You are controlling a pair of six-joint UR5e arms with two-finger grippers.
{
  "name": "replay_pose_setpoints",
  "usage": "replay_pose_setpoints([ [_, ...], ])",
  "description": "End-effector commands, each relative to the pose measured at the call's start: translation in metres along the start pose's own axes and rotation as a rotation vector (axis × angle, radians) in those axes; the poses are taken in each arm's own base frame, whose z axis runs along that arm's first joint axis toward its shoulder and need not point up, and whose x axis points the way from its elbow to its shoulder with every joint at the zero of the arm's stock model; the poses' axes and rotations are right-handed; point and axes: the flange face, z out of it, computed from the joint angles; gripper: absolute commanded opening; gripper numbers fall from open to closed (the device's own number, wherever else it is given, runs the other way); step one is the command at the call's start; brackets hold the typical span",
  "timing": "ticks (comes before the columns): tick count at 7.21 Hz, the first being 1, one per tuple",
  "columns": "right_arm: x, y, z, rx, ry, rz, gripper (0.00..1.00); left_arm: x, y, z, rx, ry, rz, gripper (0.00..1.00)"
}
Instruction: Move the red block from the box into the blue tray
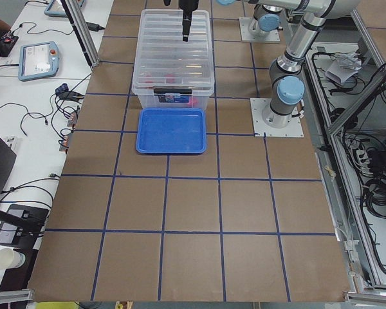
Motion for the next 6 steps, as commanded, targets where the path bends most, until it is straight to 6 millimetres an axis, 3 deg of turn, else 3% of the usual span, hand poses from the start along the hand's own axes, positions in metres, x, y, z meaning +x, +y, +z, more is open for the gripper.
replay_pose_setpoints([
  [1,0.0002,0.0012,0.0013,-0.011,0.002,0.001,1.0,0.0005,0.0033,-0.0036,0.006,0.001,0.0,1.0],
  [6,0.0011,-0.0044,0.0078,-0.019,0.001,-0.018,1.0,0.0024,0.0024,0.0,-0.001,0.006,0.0,1.0],
])
